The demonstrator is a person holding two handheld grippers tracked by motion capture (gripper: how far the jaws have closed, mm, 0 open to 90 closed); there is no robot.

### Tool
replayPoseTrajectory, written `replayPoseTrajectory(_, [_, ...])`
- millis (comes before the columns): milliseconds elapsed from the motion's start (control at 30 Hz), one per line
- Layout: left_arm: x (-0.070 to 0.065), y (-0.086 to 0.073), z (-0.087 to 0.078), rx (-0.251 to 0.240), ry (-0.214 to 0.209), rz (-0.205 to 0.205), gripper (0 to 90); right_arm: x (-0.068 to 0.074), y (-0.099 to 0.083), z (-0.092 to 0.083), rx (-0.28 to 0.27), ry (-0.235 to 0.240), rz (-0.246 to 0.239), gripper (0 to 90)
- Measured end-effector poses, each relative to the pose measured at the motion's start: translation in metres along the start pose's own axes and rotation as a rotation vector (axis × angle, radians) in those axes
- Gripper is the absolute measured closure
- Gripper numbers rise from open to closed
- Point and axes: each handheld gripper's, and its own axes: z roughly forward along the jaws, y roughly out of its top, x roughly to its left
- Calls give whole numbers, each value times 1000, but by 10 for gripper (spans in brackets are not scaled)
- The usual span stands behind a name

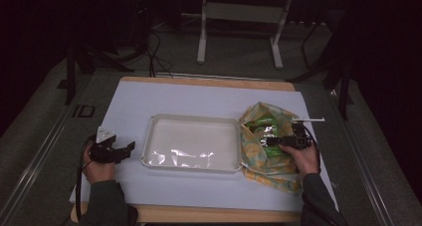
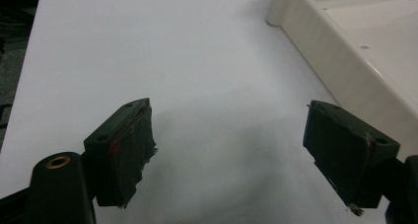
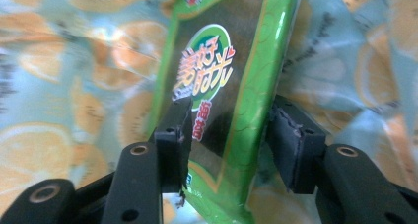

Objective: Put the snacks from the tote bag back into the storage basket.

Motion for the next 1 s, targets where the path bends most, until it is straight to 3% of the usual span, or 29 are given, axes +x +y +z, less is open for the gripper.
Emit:
replayPoseTrajectory(167, [0,0,0,1,0,0,198,8,10,-6,-26,28,1,536])
replayPoseTrajectory(600, [0,0,0,0,-1,0,198,20,27,0,-19,4,-11,558])
replayPoseTrajectory(733, [0,0,0,1,-1,0,198,21,26,-1,-4,6,-15,595])
replayPoseTrajectory(1000, [0,0,0,0,1,1,198,19,13,-8,7,21,20,671])
